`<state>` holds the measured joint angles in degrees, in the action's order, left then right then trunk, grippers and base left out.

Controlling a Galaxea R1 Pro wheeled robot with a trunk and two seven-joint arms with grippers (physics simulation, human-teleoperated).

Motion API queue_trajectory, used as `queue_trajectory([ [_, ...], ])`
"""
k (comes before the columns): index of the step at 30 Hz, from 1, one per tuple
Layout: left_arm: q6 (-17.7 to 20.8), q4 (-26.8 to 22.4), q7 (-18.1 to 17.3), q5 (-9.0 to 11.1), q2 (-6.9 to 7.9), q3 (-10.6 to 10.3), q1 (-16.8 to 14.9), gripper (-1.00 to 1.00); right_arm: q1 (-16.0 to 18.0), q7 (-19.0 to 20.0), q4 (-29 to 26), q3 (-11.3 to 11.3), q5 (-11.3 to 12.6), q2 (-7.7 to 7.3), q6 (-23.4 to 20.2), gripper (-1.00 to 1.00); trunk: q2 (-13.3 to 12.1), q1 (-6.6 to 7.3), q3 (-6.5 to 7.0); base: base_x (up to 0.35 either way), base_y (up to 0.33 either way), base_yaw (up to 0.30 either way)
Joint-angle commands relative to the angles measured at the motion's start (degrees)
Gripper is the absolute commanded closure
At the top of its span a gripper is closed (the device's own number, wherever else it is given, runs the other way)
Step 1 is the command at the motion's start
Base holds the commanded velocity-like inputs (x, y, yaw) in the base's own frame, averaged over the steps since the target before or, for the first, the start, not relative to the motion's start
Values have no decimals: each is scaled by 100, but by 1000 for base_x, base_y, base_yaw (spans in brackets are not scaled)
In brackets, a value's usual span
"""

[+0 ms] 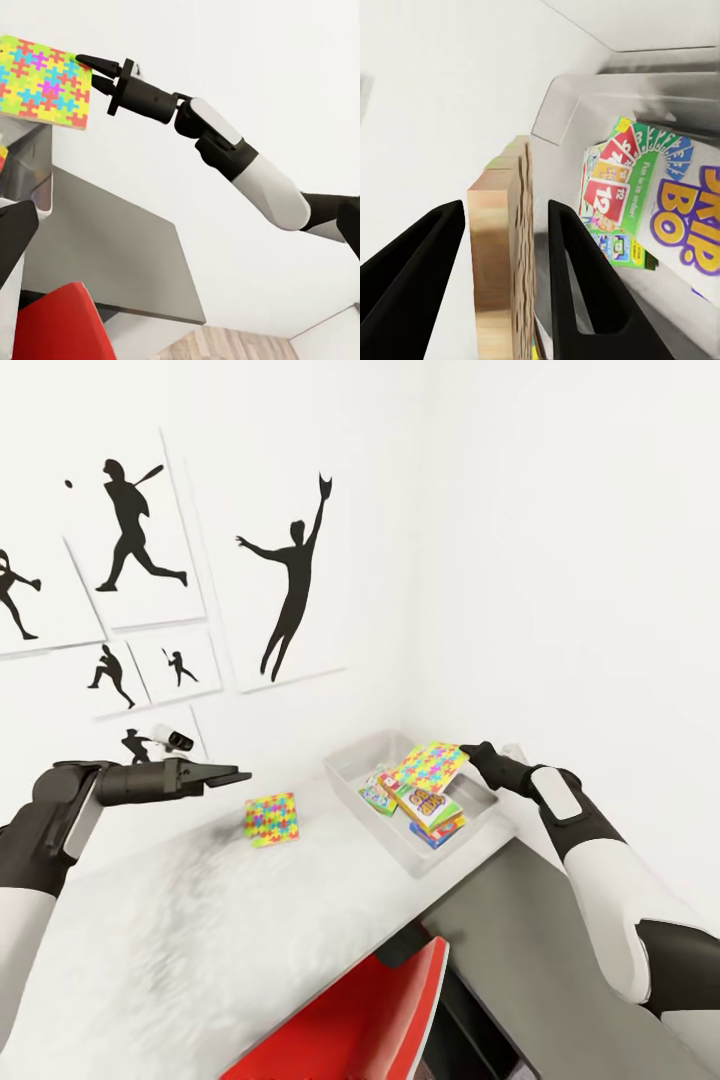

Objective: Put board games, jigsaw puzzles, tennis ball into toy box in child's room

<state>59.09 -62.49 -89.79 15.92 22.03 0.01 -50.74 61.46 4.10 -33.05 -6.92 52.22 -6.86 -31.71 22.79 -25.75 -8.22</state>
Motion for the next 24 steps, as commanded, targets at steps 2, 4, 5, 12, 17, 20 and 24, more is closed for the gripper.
queue_trajectory([
  [2,54,0,-21,-9,3,129,-5,-100,6,38,0,-28,-10,-12,-42,100,13,-3,-32,0,0,0],
  [4,52,-2,-21,-9,3,243,-6,-100,6,55,0,-29,-10,-15,-44,100,13,-3,-50,0,0,0],
  [5,50,-1,-21,-14,3,276,-6,-100,6,62,2,-29,-10,-10,-45,100,13,-3,-60,0,0,0],
  [12,42,-2,-21,-35,-1,330,-6,-100,6,65,-14,-29,-10,-24,-50,100,13,-3,-126,0,0,0],
  [17,41,-3,-21,-41,2,333,-6,-100,6,65,-29,-29,-10,-65,-54,100,13,-3,-173,0,0,0],
  [20,47,-5,-21,-43,3,333,-6,-100,20,65,-37,-29,-19,-84,-58,100,13,-3,-201,0,0,0],
  [24,50,-5,-21,-43,6,333,-6,-100,97,65,-47,-35,-27,-113,-55,100,13,-3,-239,0,0,0],
])
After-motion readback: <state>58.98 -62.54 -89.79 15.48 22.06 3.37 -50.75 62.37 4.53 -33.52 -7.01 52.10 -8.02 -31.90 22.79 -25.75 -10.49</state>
